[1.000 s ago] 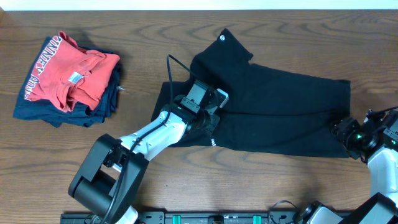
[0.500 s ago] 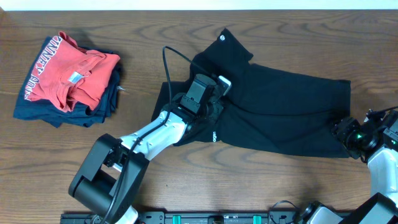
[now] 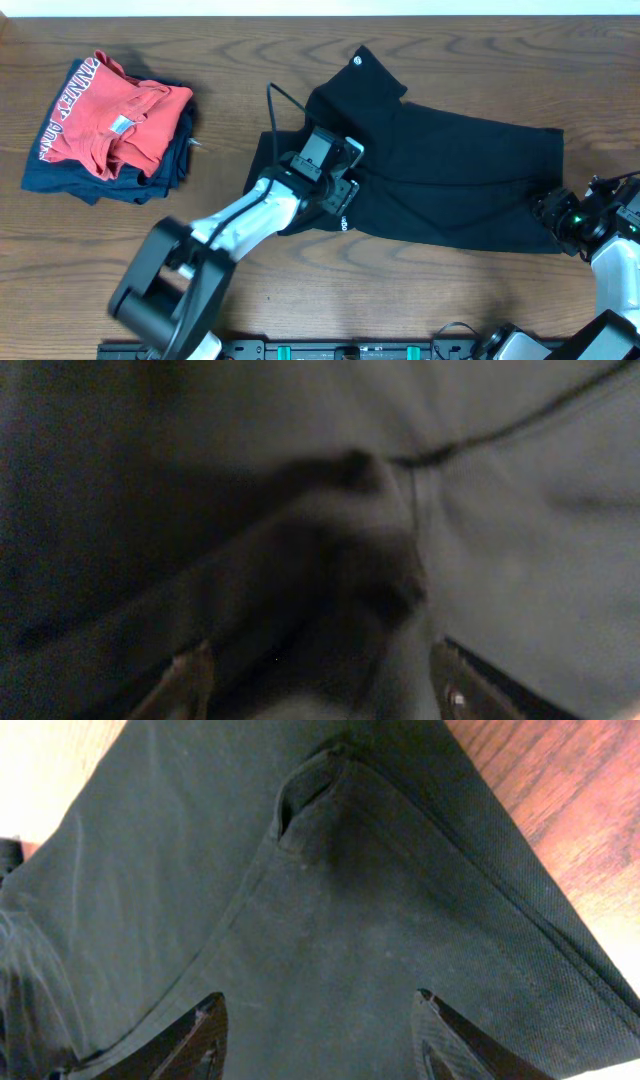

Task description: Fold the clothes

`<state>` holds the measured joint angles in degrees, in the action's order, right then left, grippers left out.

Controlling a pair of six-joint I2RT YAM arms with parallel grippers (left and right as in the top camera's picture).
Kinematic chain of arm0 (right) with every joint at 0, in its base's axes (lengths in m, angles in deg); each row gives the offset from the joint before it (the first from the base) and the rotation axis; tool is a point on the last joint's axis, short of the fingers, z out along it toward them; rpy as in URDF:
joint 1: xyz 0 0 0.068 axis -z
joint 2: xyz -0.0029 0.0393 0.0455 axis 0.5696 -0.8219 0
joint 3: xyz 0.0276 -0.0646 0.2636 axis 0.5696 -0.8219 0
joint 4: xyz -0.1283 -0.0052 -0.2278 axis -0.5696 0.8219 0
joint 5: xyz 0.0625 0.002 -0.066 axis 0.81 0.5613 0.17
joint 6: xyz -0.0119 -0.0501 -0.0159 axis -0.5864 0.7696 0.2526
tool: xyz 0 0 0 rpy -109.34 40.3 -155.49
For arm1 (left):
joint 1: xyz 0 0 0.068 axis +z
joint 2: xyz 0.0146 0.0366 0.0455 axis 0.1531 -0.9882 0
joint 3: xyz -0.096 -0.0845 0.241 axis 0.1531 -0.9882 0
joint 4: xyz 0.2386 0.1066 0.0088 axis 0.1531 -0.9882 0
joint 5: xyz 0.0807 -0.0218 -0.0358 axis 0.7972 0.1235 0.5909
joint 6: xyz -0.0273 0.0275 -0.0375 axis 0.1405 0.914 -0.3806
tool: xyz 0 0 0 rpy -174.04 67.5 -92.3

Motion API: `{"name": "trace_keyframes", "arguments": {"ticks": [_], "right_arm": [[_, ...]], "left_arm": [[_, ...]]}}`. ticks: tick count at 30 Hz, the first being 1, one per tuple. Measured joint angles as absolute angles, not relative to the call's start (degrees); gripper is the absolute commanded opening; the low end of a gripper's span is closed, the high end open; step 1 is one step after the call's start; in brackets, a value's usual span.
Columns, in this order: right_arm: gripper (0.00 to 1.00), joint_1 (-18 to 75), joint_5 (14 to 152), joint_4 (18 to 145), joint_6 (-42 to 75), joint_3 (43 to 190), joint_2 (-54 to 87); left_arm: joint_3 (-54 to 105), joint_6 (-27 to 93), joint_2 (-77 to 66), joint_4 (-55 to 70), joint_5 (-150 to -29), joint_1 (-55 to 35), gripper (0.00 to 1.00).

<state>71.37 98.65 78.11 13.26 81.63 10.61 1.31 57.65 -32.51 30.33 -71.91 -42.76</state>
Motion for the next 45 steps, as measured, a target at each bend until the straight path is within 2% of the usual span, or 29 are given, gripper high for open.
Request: {"name": "trace_keyframes", "arguments": {"ticks": [2, 4, 6, 8, 19, 31, 40, 45], "right_arm": [[0.57, 71.37, 98.65, 78.14, 13.24, 81.61, 10.61], [0.57, 71.37, 98.65, 78.16, 13.24, 81.61, 10.61], [0.57, 71.37, 98.65, 78.22, 13.24, 81.61, 10.61], [0.57, 71.37, 98.65, 78.29, 13.24, 81.61, 10.61], [0.58, 71.37, 98.65, 78.29, 13.24, 81.61, 10.61], [0.58, 71.37, 98.17, 78.31, 13.24, 81.61, 10.61], [0.58, 71.37, 97.98, 78.27, 13.24, 81.61, 10.61], [0.59, 71.37, 97.78, 78.29, 13.24, 81.61, 10.61]], "left_arm": [[1.51, 57.52, -29.72, 27.81, -71.89, -42.76, 0.59], [2.14, 57.17, -27.86, 25.8, -71.93, -42.76, 0.31], [2.54, 57.39, -27.51, 24.65, -71.91, -42.76, 0.13], [2.51, 57.41, -28.06, 23.75, -71.87, -42.76, 0.06], [2.45, 57.67, -38.35, 30.15, -71.91, -42.76, 0.06], [2.47, 57.59, -40.16, 39.44, -71.21, -40.97, 0.06], [4.13, 57.19, -39.03, 34.9, -70.45, -39.11, 0.07], [4.9, 55.49, -35.55, 25.78, -70.86, -39.11, 0.06]]}}
